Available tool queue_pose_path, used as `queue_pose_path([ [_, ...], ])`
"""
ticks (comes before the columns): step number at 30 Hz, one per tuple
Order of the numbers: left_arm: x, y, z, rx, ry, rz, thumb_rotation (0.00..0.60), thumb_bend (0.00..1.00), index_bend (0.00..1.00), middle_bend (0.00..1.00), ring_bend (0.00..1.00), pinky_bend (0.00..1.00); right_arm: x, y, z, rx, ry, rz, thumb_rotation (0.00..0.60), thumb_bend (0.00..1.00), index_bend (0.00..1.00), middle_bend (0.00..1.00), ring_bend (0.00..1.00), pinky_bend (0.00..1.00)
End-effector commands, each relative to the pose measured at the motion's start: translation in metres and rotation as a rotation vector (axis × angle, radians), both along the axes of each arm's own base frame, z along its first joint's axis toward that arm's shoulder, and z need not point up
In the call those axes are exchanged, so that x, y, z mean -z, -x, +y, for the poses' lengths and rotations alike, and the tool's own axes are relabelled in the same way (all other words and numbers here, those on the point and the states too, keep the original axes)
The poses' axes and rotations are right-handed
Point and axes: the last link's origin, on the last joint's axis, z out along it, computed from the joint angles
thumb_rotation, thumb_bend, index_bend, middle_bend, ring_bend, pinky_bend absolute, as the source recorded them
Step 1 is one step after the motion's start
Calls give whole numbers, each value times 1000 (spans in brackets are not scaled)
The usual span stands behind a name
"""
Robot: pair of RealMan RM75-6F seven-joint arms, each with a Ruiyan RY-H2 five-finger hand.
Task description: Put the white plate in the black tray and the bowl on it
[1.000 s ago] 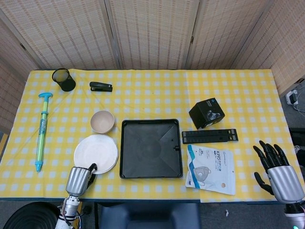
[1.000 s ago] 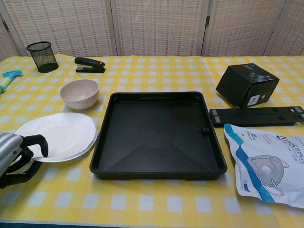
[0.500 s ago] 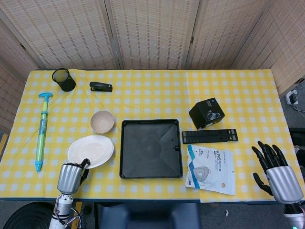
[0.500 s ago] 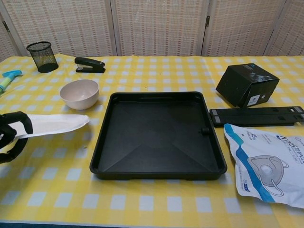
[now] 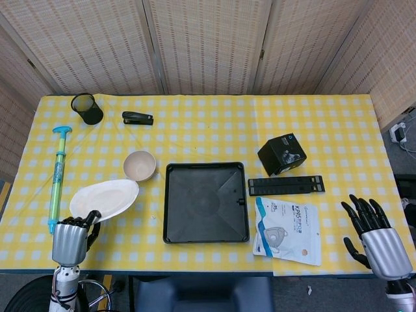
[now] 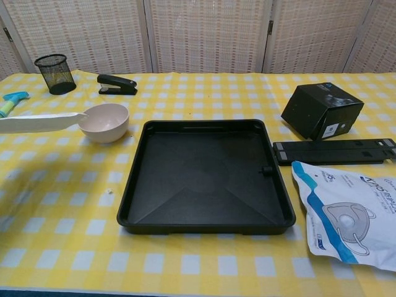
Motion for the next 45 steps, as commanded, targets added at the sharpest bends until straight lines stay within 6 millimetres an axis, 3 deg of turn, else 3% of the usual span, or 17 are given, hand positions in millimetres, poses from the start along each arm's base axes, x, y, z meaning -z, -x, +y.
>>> queue_pose_path([
  [1, -6, -7, -6, 23, -11, 9, 600, 622, 626, 1000, 1000, 1000, 0, -1, 1, -3, -2, -2, 600, 422, 0, 0, 0, 0],
  [14, 17, -68, 3, 153, 63, 30, 600, 626, 630, 1000, 1000, 1000, -5, 1, 0, 1, -6, -28, 600, 422, 0, 0, 0, 0],
  [30, 80, -145, 32, 277, 224, 27, 600, 626, 632, 1000, 1000, 1000, -15, 5, 4, 11, 7, -49, 600, 422, 0, 0, 0, 0],
  [36, 101, -158, 45, 271, 270, 21, 600, 626, 632, 1000, 1000, 1000, -18, 6, 5, 17, 25, -51, 600, 423, 0, 0, 0, 0],
  [45, 129, -162, 60, 237, 314, 36, 600, 626, 632, 1000, 1000, 1000, -24, 9, 3, 28, 43, -69, 600, 423, 0, 0, 0, 0],
])
